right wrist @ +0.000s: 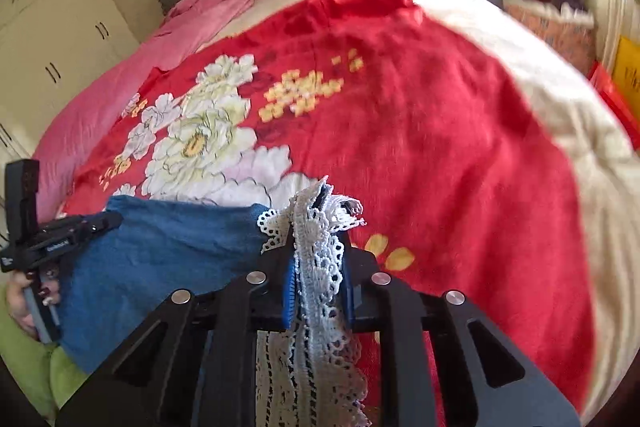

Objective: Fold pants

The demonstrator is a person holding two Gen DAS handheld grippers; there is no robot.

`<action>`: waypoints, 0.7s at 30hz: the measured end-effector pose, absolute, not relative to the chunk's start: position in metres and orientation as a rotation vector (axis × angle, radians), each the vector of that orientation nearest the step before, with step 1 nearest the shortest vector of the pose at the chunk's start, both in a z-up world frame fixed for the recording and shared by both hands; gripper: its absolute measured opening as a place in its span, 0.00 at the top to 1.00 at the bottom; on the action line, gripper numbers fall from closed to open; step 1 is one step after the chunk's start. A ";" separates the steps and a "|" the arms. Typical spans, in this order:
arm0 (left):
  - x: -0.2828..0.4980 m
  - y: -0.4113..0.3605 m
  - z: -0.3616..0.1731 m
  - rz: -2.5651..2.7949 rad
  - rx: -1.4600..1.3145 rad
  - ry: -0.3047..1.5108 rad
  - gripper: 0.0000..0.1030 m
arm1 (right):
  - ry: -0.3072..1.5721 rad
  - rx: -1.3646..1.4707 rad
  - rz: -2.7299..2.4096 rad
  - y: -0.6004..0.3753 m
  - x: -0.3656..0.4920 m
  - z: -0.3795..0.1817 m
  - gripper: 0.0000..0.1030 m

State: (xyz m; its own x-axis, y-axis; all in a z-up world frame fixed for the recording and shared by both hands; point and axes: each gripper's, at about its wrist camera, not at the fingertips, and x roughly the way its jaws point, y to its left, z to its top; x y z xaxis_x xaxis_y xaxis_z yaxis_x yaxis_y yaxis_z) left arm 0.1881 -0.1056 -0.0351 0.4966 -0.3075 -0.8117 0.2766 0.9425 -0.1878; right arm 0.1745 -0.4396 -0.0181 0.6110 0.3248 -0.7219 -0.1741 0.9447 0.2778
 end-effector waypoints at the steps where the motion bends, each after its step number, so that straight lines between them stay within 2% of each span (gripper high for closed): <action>1: 0.188 -0.106 -0.029 -0.352 -0.030 0.974 0.95 | 0.842 0.183 0.289 -0.440 0.174 -0.011 0.84; 5: 0.199 -0.110 -0.019 -0.343 -0.024 0.958 0.97 | 0.809 0.136 0.280 -0.442 0.189 0.003 0.85; 10: 0.203 -0.112 -0.045 -0.320 -0.009 0.985 0.96 | 0.909 0.085 0.258 -0.434 0.212 -0.027 0.83; 13: 0.203 -0.107 -0.053 -0.322 -0.035 0.988 0.93 | 0.921 0.085 0.238 -0.434 0.215 -0.036 0.78; 14: 0.203 -0.106 -0.052 -0.326 -0.038 0.991 0.92 | 0.916 0.086 0.221 -0.435 0.214 -0.035 0.68; 15: 0.203 -0.103 -0.050 -0.327 -0.050 0.993 0.87 | 0.914 0.087 0.211 -0.438 0.212 -0.033 0.63; 16: 0.201 -0.100 -0.047 -0.320 -0.060 0.993 0.77 | 0.911 0.098 0.199 -0.442 0.208 -0.029 0.56; 21: 0.175 -0.077 -0.025 -0.279 -0.075 0.950 0.63 | 0.843 0.202 0.201 -0.466 0.166 -0.007 0.49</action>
